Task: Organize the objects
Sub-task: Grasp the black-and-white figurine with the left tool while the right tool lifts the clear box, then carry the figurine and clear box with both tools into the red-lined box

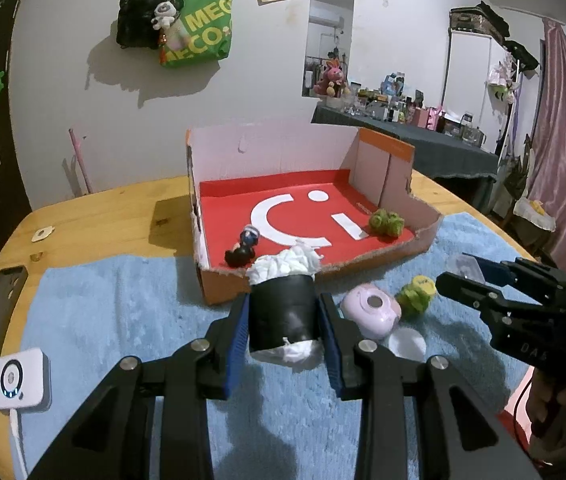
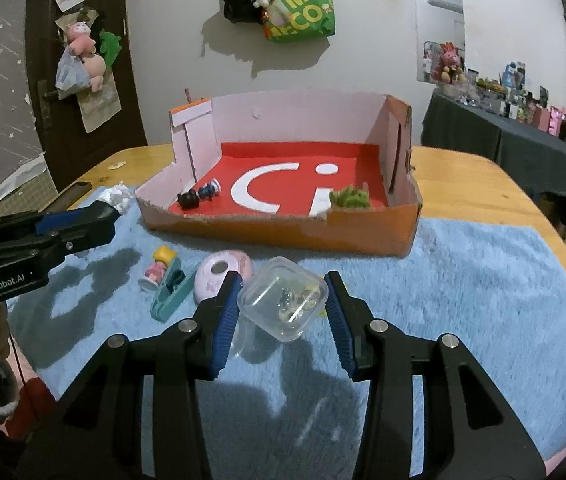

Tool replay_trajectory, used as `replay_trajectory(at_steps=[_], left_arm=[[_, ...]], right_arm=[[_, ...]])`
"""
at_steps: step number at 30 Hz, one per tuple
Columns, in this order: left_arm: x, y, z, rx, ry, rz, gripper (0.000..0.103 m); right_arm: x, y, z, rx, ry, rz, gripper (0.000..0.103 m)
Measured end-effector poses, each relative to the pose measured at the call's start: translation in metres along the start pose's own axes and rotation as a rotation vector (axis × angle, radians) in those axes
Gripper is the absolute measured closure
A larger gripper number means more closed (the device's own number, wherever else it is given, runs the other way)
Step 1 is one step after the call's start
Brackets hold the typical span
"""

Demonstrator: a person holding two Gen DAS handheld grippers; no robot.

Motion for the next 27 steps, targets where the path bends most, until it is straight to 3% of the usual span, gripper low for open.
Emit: replay_trajectory(at_steps=[12,21,27], left_arm=[[0.033,-0.015,0.040,0.054,0.025,-0.042,0.068],[0.083,-0.031,0.049,0.091,0.151,-0.113,0.068],[0.108,-0.040,0.049,0.142,0.214,-0.122,0.068]], right_arm=[[0.027,-0.014,0.053,-0.035,0.025,0.041,0.063],[0.076,-0.034,0.064,-0.041,0.180,0.091,0.063],[0.101,-0.044,0.063,-0.074,0.297,0.108,0.063]])
Point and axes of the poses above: each gripper's, at about its wrist camera, not at the fingertips, and x roughly the way its jaws point, y to its left, z to its top, the point moved 5 cm from there along x, roughly the way its jaws point, and after that the axes turned 15 degrees about z, right-handed, at the moved point
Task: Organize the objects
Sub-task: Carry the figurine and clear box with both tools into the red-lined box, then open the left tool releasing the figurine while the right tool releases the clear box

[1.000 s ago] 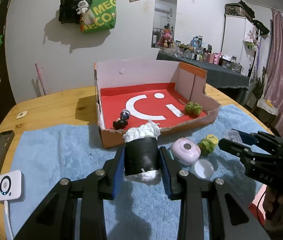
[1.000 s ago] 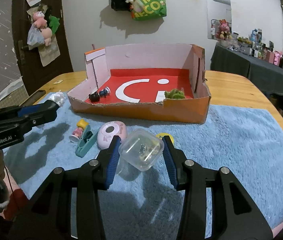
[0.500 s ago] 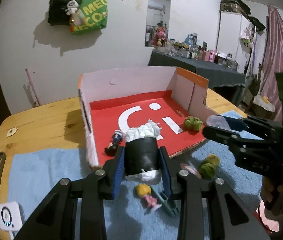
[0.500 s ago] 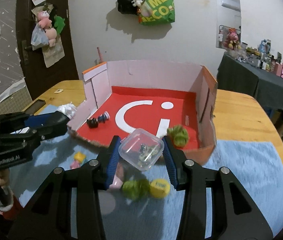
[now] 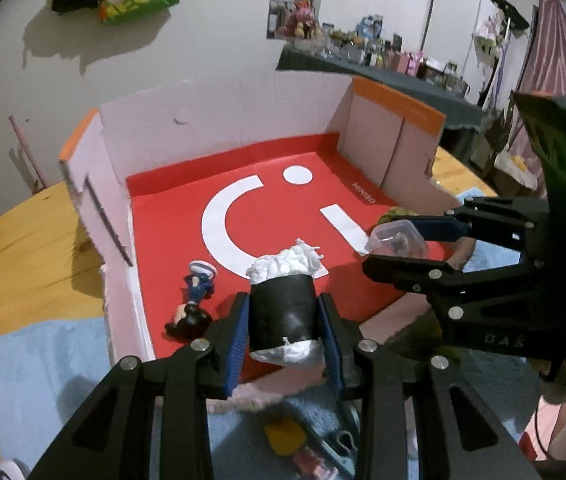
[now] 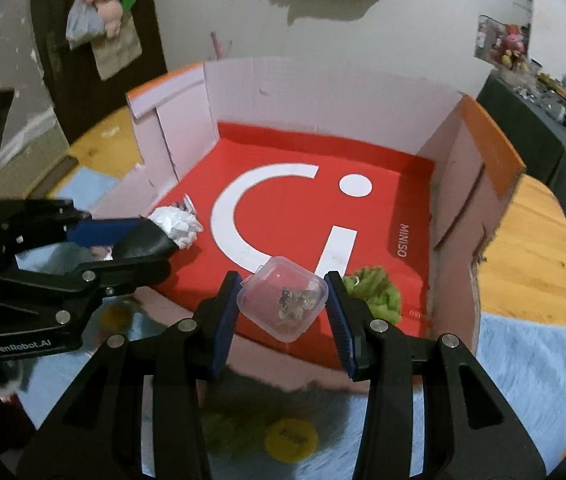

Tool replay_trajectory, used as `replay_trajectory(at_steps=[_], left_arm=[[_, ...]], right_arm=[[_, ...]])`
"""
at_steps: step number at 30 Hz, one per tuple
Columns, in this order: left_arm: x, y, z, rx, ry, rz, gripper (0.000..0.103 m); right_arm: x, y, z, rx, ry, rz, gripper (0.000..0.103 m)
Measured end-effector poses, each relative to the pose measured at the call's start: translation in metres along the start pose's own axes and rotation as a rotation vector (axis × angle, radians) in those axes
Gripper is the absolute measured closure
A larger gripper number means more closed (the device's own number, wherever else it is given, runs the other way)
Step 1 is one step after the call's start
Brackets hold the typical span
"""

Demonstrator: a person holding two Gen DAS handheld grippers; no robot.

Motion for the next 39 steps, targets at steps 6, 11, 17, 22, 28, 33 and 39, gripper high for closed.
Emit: replay_trajectory(at_steps=[6,11,17,22,28,33,39], left_arm=[[0.014,-0.005,0.003,0.058,0.045,-0.001,0.068],[0.028,-0.008,0.001,0.109,0.090,0.008,0.068],[0.031,-0.008,0.000,0.138,0.101,0.006,0.068],[0.033,-0.008,0.000,0.141,0.099,0.003,0.068],[0.032,-0.008,-0.002,0.141,0.088,0.007,0.068],[0.031,-0.008,-0.001,0.142,0.088,0.008,0.067],[0.031,-0.008,0.001,0.141,0.088,0.009,0.067]], right_arm=[[0.017,-0.005,-0.001,-0.011,0.096,0.044,0.062],[0.026,-0.005,-0.002,-0.024,0.152,0.070,0.062],[0.033,-0.006,-0.003,-0.038,0.198,0.085,0.062],[0.034,-0.007,-0.002,-0.049,0.211,0.084,0.062],[0.035,-0.007,-0.002,-0.051,0.213,0.082,0.062],[0.036,-0.007,-0.001,-0.052,0.215,0.081,0.062],[0.036,-0.007,-0.002,-0.054,0.215,0.079,0.061]])
Point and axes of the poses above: each gripper's, at about its wrist camera, not at the fingertips, and x roughly the way its jaws point, y to its left, z to its top, the point moved 5 cm from there along x, roughly the way its jaws point, and after that the axes turned 15 degrees about z, right-handed, at the moved point
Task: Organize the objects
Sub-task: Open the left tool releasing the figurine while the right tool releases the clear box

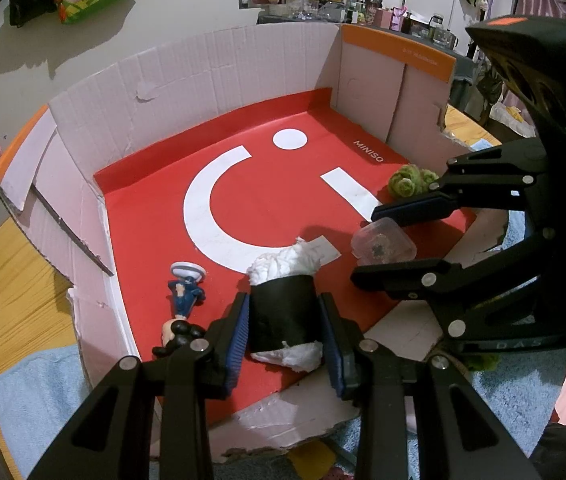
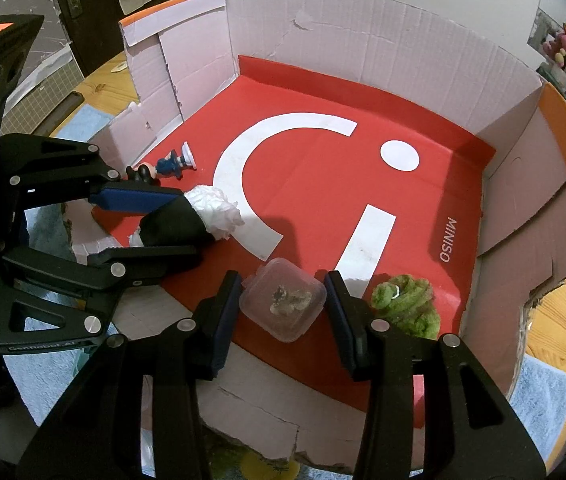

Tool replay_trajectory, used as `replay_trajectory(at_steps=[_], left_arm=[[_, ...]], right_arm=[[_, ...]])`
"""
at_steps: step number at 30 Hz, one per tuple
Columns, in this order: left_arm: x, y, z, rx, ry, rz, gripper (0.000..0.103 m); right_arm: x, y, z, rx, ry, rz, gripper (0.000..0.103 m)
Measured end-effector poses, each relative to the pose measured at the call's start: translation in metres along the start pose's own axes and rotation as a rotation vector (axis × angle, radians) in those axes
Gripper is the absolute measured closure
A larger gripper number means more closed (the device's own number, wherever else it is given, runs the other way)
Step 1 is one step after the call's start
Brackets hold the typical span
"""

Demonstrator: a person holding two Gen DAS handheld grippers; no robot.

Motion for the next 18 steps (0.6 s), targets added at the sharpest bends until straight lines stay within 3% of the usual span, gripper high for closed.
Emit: replay_trajectory(at_steps=[18], left_arm=[[0.0001,0.0009,-0.0003,-0.008,-0.001,0.000,0.062]], right_arm=[[0.0001,0.0019,-0.0009,-0.006,0.000,-0.003,0.060]])
Point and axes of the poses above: each gripper's, at about its wrist camera, not at the fingertips, and x roughly the way its jaws point, y to its left, z to its top, the point moved 5 cm from there along x, roughly the way its jaws point, and after that the axes turned 15 degrees about z, right-handed, at the moved point
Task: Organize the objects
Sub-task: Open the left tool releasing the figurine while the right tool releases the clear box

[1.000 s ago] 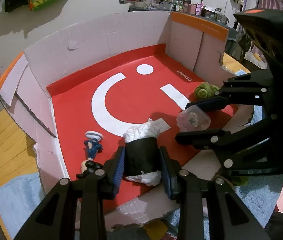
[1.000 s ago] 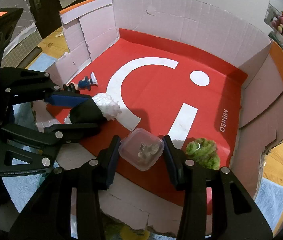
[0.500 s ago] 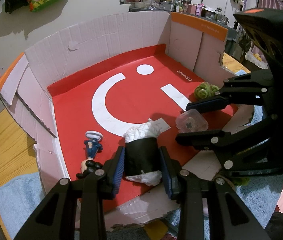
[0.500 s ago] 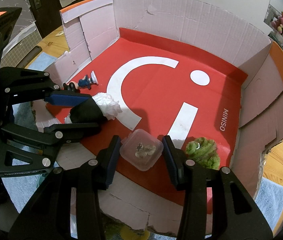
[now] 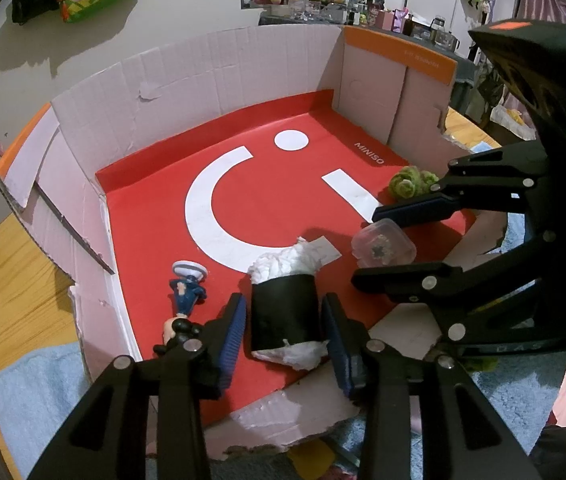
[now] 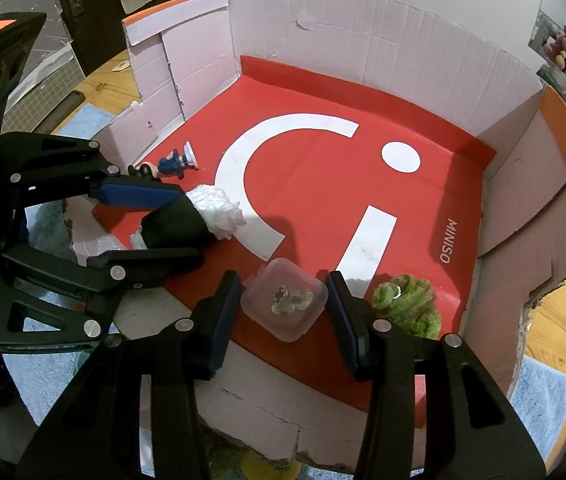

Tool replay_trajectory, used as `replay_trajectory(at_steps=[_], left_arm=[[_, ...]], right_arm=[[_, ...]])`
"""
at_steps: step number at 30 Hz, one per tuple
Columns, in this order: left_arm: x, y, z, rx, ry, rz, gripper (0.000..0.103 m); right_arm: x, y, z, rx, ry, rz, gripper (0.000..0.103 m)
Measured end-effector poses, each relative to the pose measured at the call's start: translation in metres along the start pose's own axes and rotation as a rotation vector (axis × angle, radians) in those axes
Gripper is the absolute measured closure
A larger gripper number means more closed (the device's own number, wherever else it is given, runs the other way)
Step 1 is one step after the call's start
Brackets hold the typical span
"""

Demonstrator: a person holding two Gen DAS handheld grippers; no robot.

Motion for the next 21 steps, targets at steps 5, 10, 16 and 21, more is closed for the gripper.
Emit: replay_trajectory(at_steps=[5,10,16,21], left_arm=[[-0.002,0.000,0.002,0.001,-0.005,0.003,0.055],[-0.005,-0.001,0.003,0.003,-0.012,0.005,0.054],[-0.010,-0.001,0.004,0.002,-0.018,0.004,0.054],[-0.017,-0.001,0.001,0.004,-0.029,0.008,0.054]], right_arm=[[-0.001,0.001,0.000,0.002,0.000,-0.001,0.060],[-0.002,0.002,0.001,0.002,-0.003,-0.002,0.060],[-0.005,0.004,0.003,-0.005,-0.007,-0.006,0.059],[-0.011,0.009,0.005,-0.015,-0.020,-0.012,0.055]])
Point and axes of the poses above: each gripper's, at about its wrist camera, not at the fingertips, and x roughly the way its jaws point, y to its left, z to its top, the point moved 5 cm from there along x, roughly the way its jaws point, and after that the axes turned 15 degrees about z, right-handed, at the moved point
